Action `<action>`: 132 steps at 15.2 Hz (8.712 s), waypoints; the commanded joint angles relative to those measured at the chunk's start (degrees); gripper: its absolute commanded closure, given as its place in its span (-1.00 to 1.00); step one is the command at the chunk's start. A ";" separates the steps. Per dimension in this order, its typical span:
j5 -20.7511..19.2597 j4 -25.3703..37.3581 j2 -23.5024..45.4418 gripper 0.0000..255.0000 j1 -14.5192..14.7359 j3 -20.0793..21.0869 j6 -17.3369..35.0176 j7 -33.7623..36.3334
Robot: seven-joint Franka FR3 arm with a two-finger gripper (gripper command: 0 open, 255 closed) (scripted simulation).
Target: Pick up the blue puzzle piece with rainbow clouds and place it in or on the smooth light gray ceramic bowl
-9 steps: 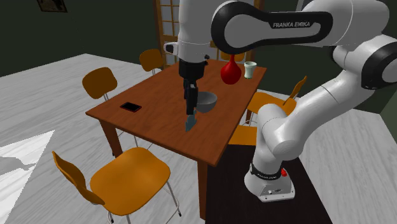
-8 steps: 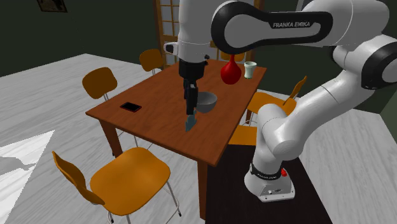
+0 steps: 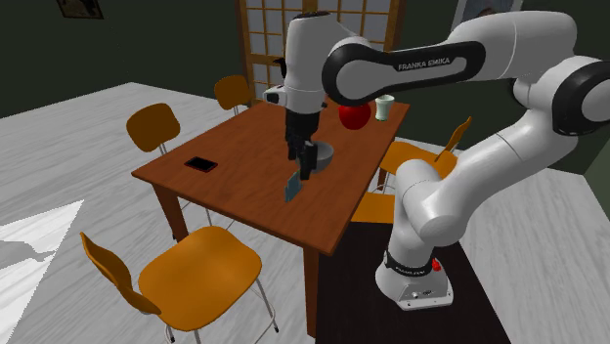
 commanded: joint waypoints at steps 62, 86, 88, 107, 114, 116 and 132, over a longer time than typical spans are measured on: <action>-11.40 6.93 34.25 1.00 11.97 -43.23 28.63 -66.42; -12.95 20.45 28.19 1.00 9.43 -41.84 10.83 -70.52; -12.13 22.86 29.85 1.00 9.61 -44.76 10.51 -74.03; 13.98 34.20 57.35 1.00 9.37 -64.59 14.69 -105.69; 18.62 30.99 61.30 1.00 6.46 -62.20 19.19 -108.90; 20.02 30.21 62.45 1.00 5.52 -61.32 20.41 -109.85; 18.73 30.72 61.36 -1.00 6.46 -62.17 19.48 -108.98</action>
